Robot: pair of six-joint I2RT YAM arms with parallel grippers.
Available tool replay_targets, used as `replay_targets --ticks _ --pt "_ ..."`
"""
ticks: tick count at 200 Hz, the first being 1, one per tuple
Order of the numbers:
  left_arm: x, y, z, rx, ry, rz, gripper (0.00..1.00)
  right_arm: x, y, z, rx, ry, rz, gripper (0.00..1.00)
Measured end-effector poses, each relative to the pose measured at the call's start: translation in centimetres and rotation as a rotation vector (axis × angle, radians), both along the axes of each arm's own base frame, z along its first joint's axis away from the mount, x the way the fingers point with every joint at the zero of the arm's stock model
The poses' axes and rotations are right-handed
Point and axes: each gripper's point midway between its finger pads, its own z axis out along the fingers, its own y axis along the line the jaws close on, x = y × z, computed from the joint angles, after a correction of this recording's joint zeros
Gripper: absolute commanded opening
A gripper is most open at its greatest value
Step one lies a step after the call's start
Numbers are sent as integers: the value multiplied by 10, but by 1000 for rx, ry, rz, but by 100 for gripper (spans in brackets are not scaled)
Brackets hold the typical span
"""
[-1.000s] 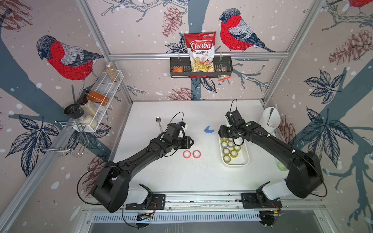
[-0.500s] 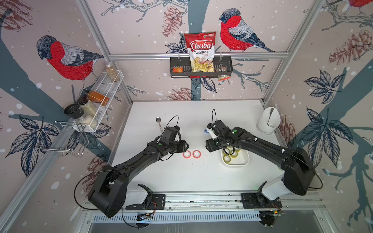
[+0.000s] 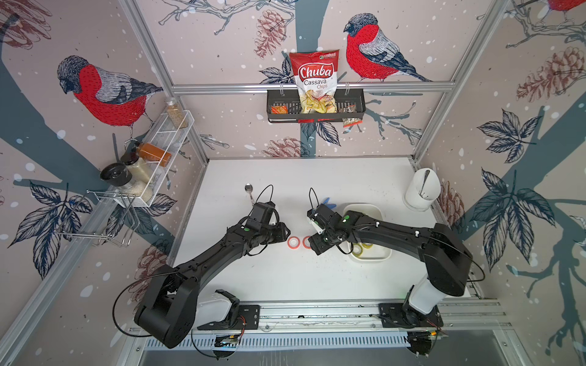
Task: Put the transparent tape into the storage box
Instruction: Pick up the tape from the center of the board.
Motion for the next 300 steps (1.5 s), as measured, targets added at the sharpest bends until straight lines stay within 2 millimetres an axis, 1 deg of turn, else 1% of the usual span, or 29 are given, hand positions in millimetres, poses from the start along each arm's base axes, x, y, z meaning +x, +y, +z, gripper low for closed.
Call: replay_targets --ticks 33,39,52,89,138,213,224,235,263,300 --pt "-4 4 -6 6 15 8 43 -2 14 -11 -14 -12 41 78" --pt "-4 5 -7 8 17 9 43 -1 16 -13 -19 -11 43 81" --pt "-5 7 -10 10 23 13 43 0 19 -17 -25 -9 45 83" --pt "-6 10 -10 10 23 20 43 10 29 -27 -30 -15 42 82" --pt "-6 14 -10 9 20 33 43 23 28 -39 -56 -17 2 78" --pt "-6 16 -13 11 26 35 43 23 33 -52 -78 -18 -1 77" --pt "-6 16 -13 11 27 35 43 23 33 -54 -80 -18 -1 76" --pt "-6 16 -13 11 28 36 42 24 33 -54 -82 -22 -3 73" --pt "-6 16 -14 12 30 37 42 27 34 -54 -80 -34 -8 61" --pt "-6 17 -14 11 31 37 42 31 33 -51 -74 -41 -22 56"
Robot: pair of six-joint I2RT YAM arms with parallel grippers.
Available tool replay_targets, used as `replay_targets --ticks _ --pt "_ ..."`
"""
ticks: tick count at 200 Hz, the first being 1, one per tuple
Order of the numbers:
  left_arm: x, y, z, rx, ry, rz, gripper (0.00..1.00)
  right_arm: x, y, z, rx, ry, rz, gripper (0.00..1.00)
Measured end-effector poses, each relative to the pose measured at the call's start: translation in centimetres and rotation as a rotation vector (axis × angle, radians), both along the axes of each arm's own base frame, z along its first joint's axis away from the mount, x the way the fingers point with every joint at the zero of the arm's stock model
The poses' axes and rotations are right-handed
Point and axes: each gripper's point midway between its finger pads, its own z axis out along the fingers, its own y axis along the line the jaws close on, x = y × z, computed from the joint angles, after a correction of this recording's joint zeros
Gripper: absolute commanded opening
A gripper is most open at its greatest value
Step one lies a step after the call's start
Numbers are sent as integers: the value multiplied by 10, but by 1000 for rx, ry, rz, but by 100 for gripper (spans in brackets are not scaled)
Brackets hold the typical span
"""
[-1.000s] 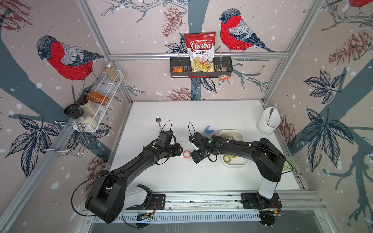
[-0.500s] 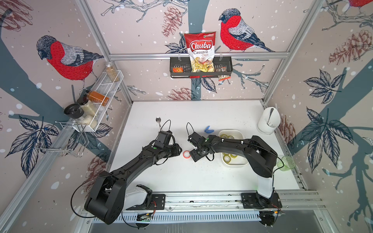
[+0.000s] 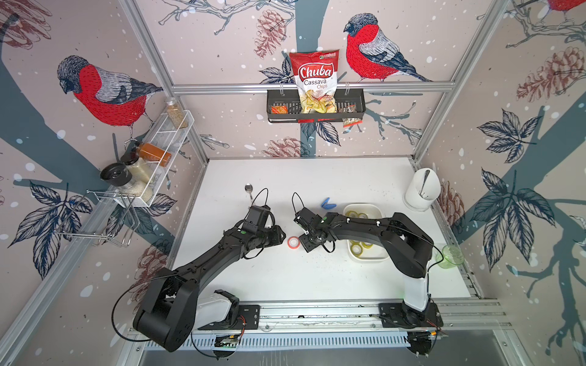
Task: Put the transparent tape into the storage box
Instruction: Pick up the tape from the center of the board.
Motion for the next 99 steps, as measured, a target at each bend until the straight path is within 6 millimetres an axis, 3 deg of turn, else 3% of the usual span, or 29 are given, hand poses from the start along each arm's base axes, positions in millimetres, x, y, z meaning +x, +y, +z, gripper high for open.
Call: replay_targets --ticks 54,99 --pt "-1 -5 3 -25 0 -23 42 8 -2 35 64 -35 -30 55" --pt "4 -16 35 -88 -101 -68 42 23 -14 67 138 -48 -108 55"
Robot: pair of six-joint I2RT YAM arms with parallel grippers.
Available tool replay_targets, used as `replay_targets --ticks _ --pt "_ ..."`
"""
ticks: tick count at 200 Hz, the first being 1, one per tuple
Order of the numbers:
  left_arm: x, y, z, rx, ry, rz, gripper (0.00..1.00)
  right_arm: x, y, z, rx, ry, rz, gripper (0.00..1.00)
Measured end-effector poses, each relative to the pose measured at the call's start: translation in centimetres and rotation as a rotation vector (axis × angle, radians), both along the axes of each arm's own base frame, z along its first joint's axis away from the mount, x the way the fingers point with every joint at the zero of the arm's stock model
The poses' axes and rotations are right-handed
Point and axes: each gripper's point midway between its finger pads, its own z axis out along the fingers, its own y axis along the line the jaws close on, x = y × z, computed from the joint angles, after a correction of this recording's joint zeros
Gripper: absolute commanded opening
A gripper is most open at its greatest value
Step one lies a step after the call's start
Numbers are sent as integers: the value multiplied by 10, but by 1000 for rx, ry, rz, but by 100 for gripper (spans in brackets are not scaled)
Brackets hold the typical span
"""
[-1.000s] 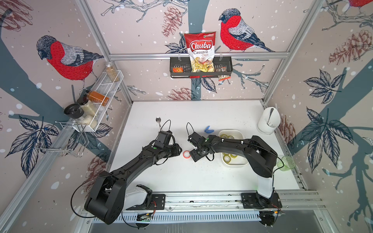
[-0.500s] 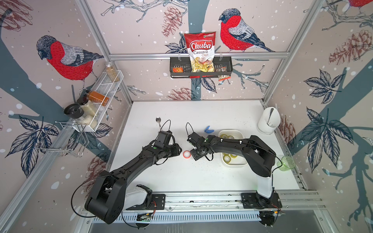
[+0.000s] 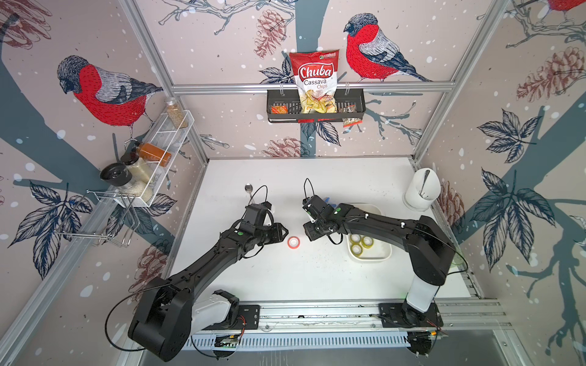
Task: Put the transparent tape into the storage box
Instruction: Pick up the tape from the center of the board, then place the tape in the storage box.
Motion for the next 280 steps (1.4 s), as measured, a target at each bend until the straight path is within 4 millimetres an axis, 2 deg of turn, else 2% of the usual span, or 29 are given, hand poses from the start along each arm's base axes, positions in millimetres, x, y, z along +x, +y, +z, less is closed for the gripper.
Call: replay_targets --ticks 29,72,97,138,180,224,280 --pt "1 -12 12 -16 -32 -38 42 13 -19 15 48 8 -73 54" --pt "0 -41 18 -21 -49 -125 42 31 -62 36 127 18 -223 54" --pt "2 -57 20 -23 -61 -167 42 35 -88 44 153 21 -299 54" --pt "6 -80 27 -28 -72 -216 42 36 -139 38 146 43 -443 54" --pt "10 -102 31 -33 -86 -263 42 27 -183 18 117 84 -561 54" --pt "12 -119 34 -38 -97 -302 42 19 -194 -4 87 140 -584 55" --pt "16 -120 38 -26 -116 -297 42 22 -192 -31 42 194 -574 55"
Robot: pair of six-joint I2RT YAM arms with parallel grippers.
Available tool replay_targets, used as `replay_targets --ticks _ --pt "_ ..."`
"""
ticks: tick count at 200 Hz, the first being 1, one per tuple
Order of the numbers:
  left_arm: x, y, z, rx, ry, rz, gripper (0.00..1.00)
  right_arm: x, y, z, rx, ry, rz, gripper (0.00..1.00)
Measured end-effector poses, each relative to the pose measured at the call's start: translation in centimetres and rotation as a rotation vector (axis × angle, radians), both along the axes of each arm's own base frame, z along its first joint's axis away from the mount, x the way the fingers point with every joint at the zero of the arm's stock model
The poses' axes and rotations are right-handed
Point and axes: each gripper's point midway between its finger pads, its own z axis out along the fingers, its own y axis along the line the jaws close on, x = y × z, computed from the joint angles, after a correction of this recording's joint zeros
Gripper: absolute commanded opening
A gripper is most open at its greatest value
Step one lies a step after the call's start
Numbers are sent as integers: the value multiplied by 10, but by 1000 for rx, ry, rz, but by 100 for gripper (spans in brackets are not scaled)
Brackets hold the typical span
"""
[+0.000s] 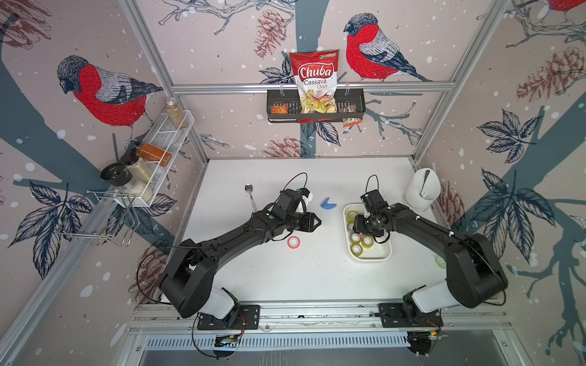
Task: Put the transparent tape into the storage box
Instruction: Place the tape in the storage box, then pick up the tape from the center of the board.
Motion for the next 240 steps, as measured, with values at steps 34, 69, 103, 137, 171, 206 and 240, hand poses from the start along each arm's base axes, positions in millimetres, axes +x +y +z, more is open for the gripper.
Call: replay_targets --ticks 34,69,103,137,171,206,240 --pt "0 1 0 3 -2 3 42 9 7 0 11 -11 21 56" --pt "0 2 -2 9 0 6 42 14 14 4 28 -23 31 65" --pt "2 3 -3 17 -7 15 42 15 18 7 35 -31 39 69" --pt "-1 6 -4 22 -13 10 42 15 18 21 49 -59 37 69" --pt "-5 10 -3 25 -21 11 42 13 20 45 67 -114 46 64" --pt "-13 22 -9 48 -17 27 42 9 40 73 90 -190 139 63" --pt "-17 38 -20 55 19 70 42 -5 67 87 69 -230 293 64"
